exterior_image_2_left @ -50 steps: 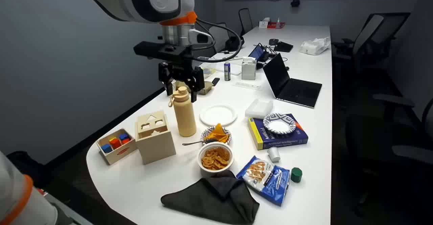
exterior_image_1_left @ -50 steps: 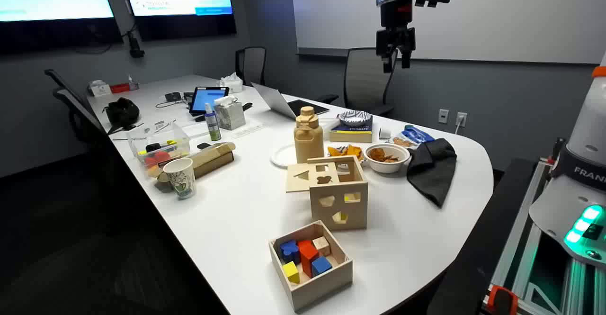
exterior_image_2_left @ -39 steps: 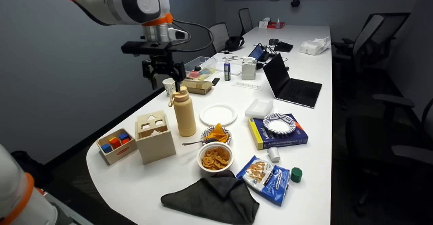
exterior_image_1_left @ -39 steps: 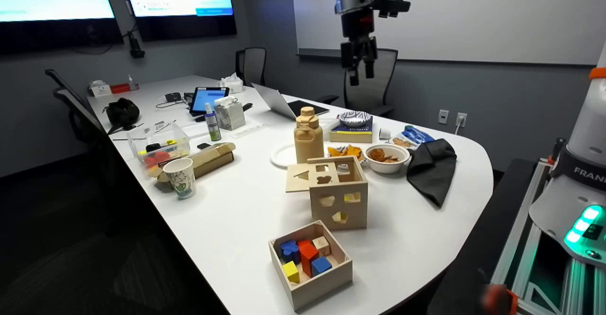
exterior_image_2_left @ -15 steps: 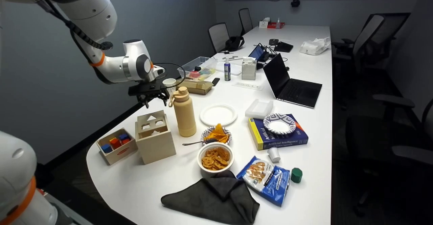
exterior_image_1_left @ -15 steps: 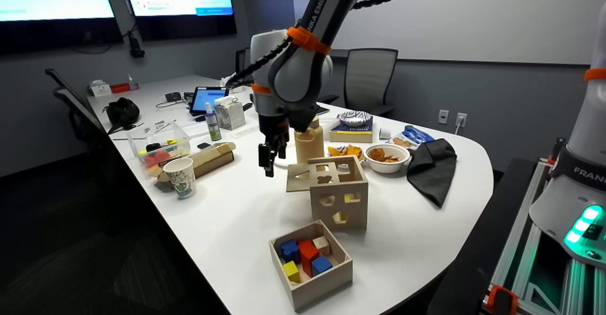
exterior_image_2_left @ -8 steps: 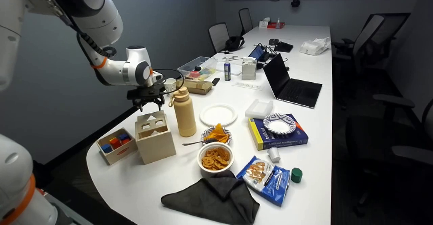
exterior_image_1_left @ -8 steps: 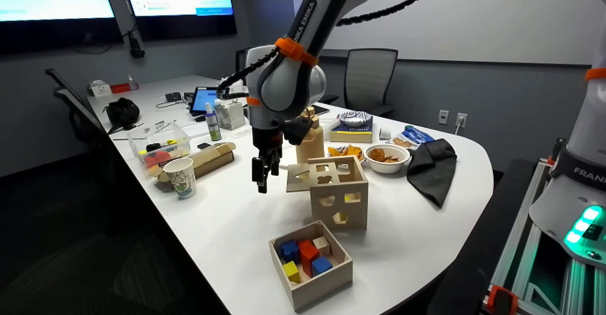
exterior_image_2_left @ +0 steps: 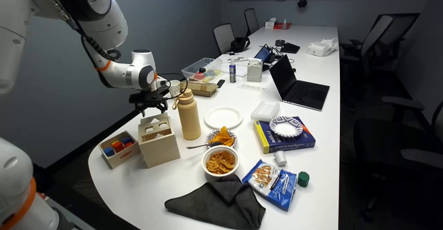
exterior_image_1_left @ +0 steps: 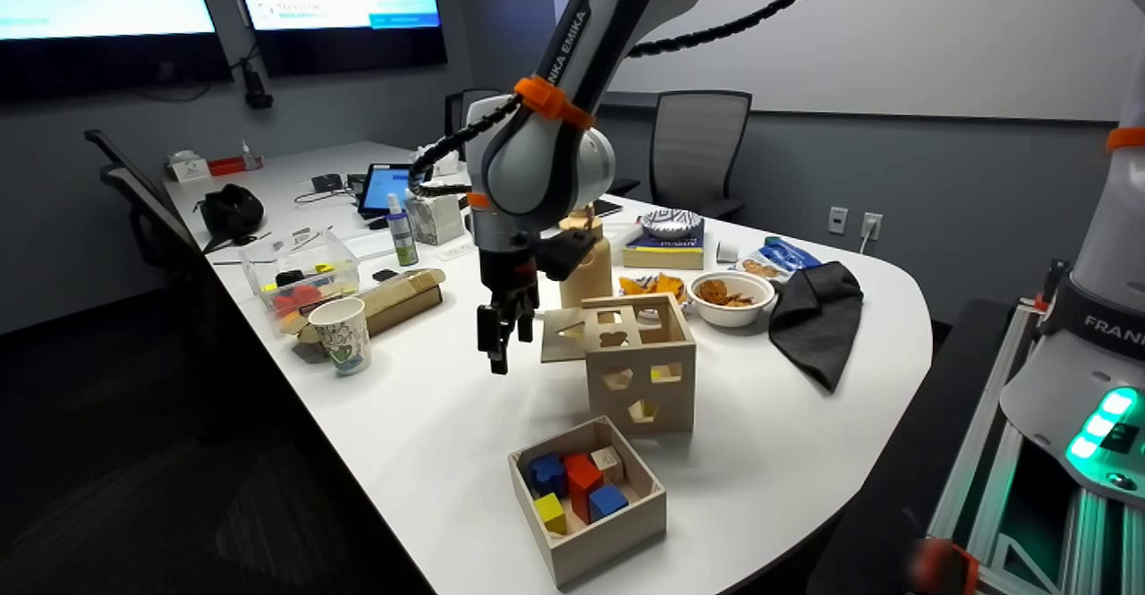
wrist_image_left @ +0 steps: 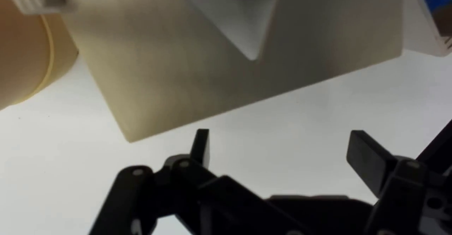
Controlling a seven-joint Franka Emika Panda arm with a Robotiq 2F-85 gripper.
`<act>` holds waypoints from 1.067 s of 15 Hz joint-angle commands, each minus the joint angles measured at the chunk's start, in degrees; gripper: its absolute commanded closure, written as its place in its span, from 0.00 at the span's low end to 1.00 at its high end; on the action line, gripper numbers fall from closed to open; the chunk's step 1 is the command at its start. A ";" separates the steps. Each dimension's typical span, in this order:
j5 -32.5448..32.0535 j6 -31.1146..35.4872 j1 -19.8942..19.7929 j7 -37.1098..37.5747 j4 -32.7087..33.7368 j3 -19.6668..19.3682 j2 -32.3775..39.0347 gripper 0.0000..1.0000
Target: Close the cube-shaped wooden object, then place the orange cube and blue cube in it
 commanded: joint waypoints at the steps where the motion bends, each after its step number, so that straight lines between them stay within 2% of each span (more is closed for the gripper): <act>1: 1.56 -2.53 0.62 1.98 -0.74 -0.51 -0.73 0.00; 9: 0.87 -3.25 3.53 8.91 -3.38 -3.28 -3.09 0.00; 16: -1.06 -2.42 7.58 14.99 -7.26 -6.72 -6.88 0.00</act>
